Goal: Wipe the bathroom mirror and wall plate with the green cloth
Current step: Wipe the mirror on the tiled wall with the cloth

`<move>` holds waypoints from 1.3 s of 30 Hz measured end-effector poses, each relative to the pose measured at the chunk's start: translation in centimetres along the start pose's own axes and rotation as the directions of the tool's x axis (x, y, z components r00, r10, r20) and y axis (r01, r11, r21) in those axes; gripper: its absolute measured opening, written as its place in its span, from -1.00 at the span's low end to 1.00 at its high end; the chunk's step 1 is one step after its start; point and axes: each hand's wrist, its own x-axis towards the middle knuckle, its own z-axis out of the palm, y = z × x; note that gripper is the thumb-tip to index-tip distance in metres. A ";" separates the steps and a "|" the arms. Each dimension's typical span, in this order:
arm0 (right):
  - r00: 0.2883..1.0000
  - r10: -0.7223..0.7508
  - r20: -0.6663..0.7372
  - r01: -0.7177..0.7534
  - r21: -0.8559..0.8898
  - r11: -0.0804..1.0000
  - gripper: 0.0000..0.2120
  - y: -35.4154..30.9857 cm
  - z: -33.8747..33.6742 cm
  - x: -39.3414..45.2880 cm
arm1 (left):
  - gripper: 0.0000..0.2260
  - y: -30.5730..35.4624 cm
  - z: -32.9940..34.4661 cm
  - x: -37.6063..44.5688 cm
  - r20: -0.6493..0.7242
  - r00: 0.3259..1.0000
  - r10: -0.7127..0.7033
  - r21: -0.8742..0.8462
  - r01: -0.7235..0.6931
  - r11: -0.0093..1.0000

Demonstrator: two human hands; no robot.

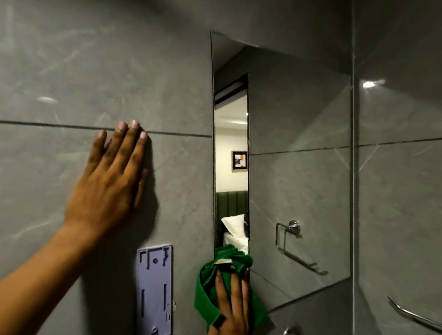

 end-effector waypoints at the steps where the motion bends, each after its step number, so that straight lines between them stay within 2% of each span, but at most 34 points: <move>1: 0.999 0.049 0.011 -0.049 0.036 0.998 -0.15 -0.4 -0.7 0.1 | -0.42 0.3 0.0 0.0 0.007 1.000 -0.006 -0.004 0.006 1.000; 3: 0.995 0.101 0.003 -0.100 0.112 0.989 -0.05 -2.0 -2.7 0.4 | -0.41 1.0 -0.7 -0.1 0.032 0.999 -0.038 -0.037 0.039 0.999; 6: 0.998 0.061 -0.025 -0.054 0.210 0.976 -0.12 -5.2 -5.1 1.9 | -0.39 1.5 -2.0 -1.1 0.086 0.991 -0.107 -0.083 0.114 0.990; 9: 0.999 -0.042 0.007 0.039 0.245 0.969 -0.09 -9.9 -7.3 5.2 | -0.40 0.7 -5.0 -2.5 0.104 0.985 -0.136 -0.019 0.139 0.990; 12: 0.988 -0.143 -0.067 0.155 0.257 0.954 -0.21 -15.5 -8.6 10.3 | -0.40 -0.9 -8.1 -2.5 0.113 0.979 -0.169 0.043 0.165 0.985; 17: 0.937 -0.324 -0.127 0.340 0.129 0.932 -0.22 -22.8 -9.9 17.4 | -0.41 -2.4 -12.3 -1.3 0.093 0.973 -0.212 0.076 0.205 0.976; 23: 0.927 -0.324 -0.189 0.341 0.064 0.938 -0.23 -25.7 -10.3 18.8 | -0.41 -2.2 -14.5 -3.1 0.124 0.968 -0.220 0.099 0.209 0.973; 26: 0.916 -0.362 -0.174 0.374 0.042 0.926 -0.21 -25.9 -9.8 17.8 | -0.41 -2.2 -14.9 -4.1 0.144 0.961 -0.238 0.090 0.227 0.970; 33: 0.943 -0.332 -0.033 0.333 0.058 0.941 -0.22 -25.3 -7.1 11.5 | -0.42 -1.3 -14.8 -9.8 0.219 0.926 -0.307 0.078 0.297 0.952; 36: 0.940 -0.335 0.069 0.330 0.072 0.941 -0.26 -24.5 -5.4 5.5 | -0.41 -0.3 -14.4 -15.8 0.309 0.890 -0.337 0.079 0.329 0.941; 39: 0.927 -0.281 0.247 0.263 0.101 0.959 -0.27 -23.1 -2.6 -2.3 | -0.41 1.4 -14.1 -23.4 0.443 0.822 -0.357 0.061 0.370 0.927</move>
